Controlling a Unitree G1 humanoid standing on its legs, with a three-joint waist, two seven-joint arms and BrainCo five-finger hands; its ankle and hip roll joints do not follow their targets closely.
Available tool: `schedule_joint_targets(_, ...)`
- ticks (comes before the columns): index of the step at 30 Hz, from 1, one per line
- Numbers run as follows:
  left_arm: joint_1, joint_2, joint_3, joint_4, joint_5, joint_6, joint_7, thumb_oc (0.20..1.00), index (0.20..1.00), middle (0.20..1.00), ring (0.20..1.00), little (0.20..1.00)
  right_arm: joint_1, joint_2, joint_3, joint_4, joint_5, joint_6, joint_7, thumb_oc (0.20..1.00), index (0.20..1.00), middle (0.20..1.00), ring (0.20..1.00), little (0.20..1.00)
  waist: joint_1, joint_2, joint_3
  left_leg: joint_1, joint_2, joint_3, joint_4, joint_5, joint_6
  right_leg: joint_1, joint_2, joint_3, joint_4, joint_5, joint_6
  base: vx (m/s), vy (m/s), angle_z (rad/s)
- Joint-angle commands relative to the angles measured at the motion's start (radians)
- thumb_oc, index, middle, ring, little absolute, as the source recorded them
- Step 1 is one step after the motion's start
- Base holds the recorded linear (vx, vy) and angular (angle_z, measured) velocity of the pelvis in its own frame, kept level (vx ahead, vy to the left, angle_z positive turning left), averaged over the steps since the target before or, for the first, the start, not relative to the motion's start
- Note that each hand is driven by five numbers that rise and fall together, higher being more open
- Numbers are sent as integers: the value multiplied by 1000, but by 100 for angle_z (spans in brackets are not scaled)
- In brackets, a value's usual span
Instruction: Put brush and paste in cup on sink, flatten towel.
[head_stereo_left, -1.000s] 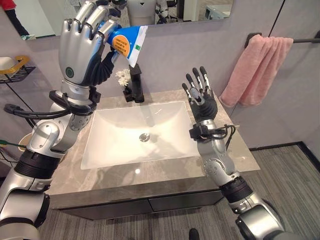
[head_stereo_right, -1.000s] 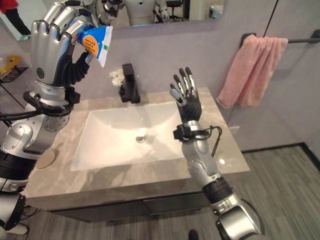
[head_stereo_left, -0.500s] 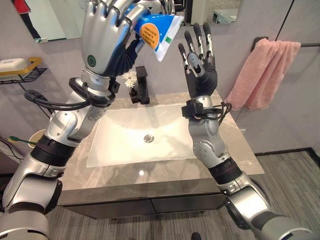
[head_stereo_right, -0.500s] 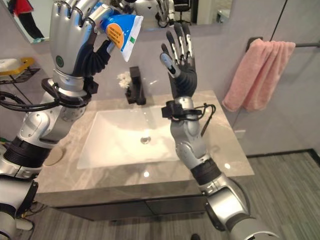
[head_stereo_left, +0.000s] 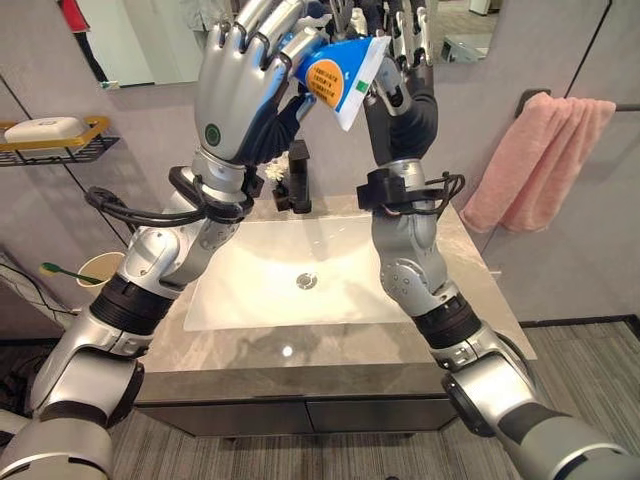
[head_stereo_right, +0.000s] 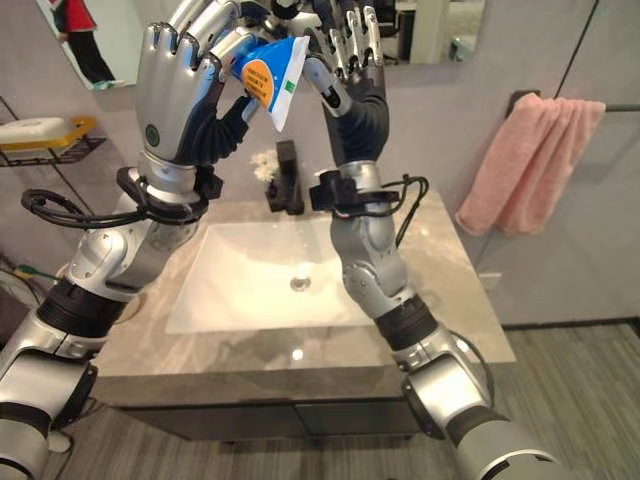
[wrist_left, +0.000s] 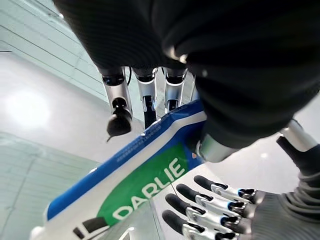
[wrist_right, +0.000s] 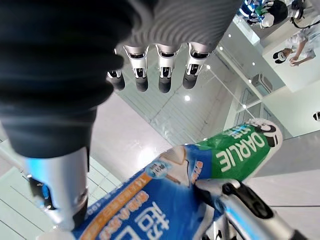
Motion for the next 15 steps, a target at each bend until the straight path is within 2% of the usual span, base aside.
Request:
schedule_joint_targets(1, -172, 20, 6, 51, -56, 25, -5, 200, 200, 200, 200, 200, -130, 0, -56, 22, -53, -38, 8, 1000, 1000, 1000, 1000, 1000, 19, -62, 3, 62, -57, 5, 11, -77, 41, 69, -36, 31, -1, -81, 41, 0, 0, 0)
schedule_joint_targets(8, -163, 12, 29, 48, -68, 18, -22, 200, 200, 200, 200, 200, -110, -75, -27, -10, -199, 7, 1, 1000, 1000, 1000, 1000, 1000, 12, -64, 4, 62, -54, 5, 11, -77, 40, 72, -32, 32, -1, -85, 39, 0, 0, 0)
schedule_joint_targets(15, -158, 20, 43, 55, -60, 30, -21, 200, 200, 200, 200, 200, -78, -76, -9, -23, -181, 13, 30, 1000, 1000, 1000, 1000, 1000, 6, -63, 8, 65, -52, 7, 11, -77, 38, 74, -28, 30, -1, -87, 38, 0, 0, 0)
